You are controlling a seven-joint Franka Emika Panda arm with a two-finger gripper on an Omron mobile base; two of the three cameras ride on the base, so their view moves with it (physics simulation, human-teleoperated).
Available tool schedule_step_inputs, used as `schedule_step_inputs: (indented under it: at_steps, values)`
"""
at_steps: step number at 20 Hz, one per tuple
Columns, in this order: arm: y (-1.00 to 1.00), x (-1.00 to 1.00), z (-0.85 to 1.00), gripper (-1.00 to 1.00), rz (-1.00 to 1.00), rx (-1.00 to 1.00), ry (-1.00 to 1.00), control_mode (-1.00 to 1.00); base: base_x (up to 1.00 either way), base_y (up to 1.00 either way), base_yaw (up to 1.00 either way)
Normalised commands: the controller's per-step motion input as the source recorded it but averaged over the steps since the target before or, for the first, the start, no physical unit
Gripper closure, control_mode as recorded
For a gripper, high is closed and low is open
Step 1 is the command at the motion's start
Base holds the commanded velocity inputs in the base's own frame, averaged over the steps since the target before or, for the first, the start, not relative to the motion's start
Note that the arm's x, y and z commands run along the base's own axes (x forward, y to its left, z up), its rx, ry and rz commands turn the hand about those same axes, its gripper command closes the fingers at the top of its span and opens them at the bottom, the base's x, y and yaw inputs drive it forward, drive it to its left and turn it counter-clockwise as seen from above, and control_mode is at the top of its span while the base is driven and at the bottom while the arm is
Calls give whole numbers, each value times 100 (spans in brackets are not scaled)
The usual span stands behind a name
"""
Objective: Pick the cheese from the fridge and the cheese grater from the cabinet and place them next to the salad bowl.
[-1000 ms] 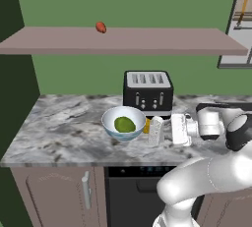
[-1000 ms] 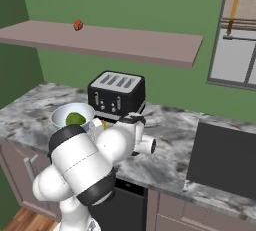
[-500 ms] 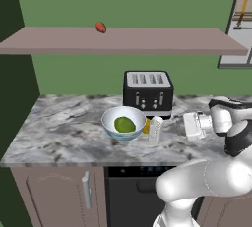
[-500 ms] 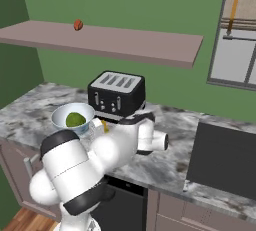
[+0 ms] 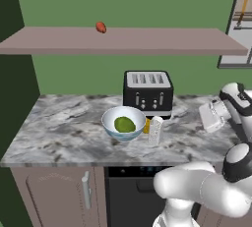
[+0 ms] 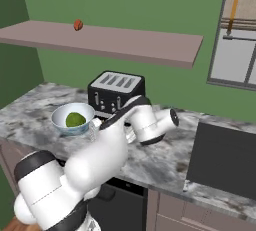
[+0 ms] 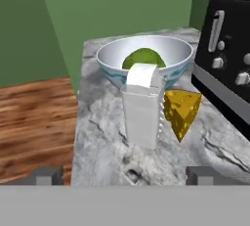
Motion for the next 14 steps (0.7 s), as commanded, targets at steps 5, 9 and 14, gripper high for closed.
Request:
schedule_step_inputs:
  at_steps: [5, 9, 14]
  values:
    - [-19, -57, 14, -100, 2, -64, 0, -100, 0, 0, 0]
    - [-13, -41, 5, -100, 2, -69, 0, -100, 0, 0, 0]
    - [-29, 0, 13, -100, 6, -56, 24, -100, 0, 0, 0]
